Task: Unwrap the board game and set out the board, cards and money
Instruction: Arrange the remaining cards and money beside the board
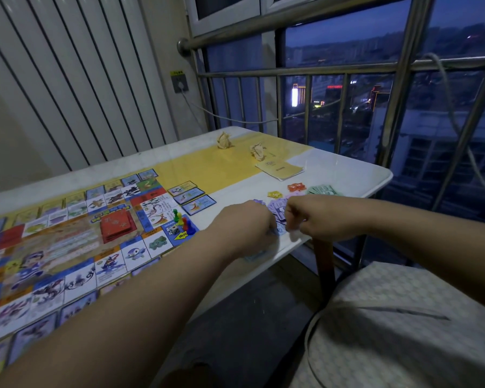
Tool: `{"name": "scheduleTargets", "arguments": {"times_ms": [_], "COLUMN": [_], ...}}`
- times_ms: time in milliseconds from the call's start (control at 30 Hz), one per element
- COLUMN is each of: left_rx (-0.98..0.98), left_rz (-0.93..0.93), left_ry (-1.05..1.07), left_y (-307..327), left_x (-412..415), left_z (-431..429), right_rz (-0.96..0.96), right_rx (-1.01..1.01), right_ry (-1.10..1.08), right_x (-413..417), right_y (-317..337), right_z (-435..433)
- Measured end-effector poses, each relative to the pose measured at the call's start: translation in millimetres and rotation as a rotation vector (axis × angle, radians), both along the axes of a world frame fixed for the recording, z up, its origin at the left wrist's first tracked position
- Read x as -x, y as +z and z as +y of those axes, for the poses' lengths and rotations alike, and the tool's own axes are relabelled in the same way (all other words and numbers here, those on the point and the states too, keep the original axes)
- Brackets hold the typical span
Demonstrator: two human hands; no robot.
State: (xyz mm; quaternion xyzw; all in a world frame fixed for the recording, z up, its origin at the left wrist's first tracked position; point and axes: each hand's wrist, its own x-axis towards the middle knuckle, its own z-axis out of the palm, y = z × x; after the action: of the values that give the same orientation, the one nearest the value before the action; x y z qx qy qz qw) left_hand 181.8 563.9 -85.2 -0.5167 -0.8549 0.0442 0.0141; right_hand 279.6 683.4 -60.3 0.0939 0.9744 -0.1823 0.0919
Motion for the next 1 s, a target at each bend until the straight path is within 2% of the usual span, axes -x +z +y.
{"name": "scheduleTargets", "arguments": {"times_ms": [200,1000], "left_rx": [0.081,0.113], "left_rz": [0.168,0.217], "left_ry": [-0.013,-0.009], "left_y": [9.5,15.4], "left_x": [-10.2,-30.3], "left_z": [16.0,17.1], "right_rz": [0.002,0.053], "right_rx": [-0.018,0.016], "right_ry": [-0.011,-0.05], "right_x": [1.2,5.4], "right_y": [3.5,-0.9], "right_z": [-0.3,7.0]}}
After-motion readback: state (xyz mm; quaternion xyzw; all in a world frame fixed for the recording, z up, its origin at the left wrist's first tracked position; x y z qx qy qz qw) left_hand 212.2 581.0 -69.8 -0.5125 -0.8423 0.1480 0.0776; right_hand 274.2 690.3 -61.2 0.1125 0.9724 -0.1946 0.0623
